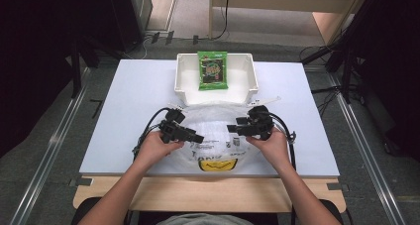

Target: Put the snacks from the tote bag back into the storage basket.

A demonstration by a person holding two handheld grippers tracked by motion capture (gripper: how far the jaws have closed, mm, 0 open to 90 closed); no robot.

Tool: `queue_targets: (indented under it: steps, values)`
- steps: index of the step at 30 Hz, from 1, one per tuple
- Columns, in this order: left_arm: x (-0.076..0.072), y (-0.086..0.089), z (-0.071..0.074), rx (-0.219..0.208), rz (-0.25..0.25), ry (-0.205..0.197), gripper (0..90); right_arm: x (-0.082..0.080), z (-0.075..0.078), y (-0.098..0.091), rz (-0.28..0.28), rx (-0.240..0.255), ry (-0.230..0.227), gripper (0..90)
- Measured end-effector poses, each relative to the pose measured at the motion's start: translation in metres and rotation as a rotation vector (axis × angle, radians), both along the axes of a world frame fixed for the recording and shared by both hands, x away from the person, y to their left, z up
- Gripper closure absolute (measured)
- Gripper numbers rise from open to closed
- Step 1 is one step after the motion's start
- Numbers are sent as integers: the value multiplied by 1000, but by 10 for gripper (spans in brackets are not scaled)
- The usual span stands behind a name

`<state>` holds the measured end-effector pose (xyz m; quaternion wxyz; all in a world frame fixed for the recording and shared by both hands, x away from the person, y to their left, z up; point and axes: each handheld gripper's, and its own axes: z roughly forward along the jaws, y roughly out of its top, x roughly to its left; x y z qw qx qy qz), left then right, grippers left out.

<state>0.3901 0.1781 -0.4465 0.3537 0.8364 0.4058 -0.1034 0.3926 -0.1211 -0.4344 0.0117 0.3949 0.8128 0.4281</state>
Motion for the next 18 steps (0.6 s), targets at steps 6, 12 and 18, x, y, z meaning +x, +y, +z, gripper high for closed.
queue_targets:
  steps: [6, 12, 18]
  values:
    - [0, 1, 1, -2, 2, -1, 420, 0, 0, 1, 4, 0, 2, 438]
    - [0, 1, 0, -4, 0, 0, 419, 0, 0, 0, 1, -2, 3, 437]
    - [1, 2, 2, -19, 3, -9, 412, 1, 0, -1, 2, 7, 9, 421]
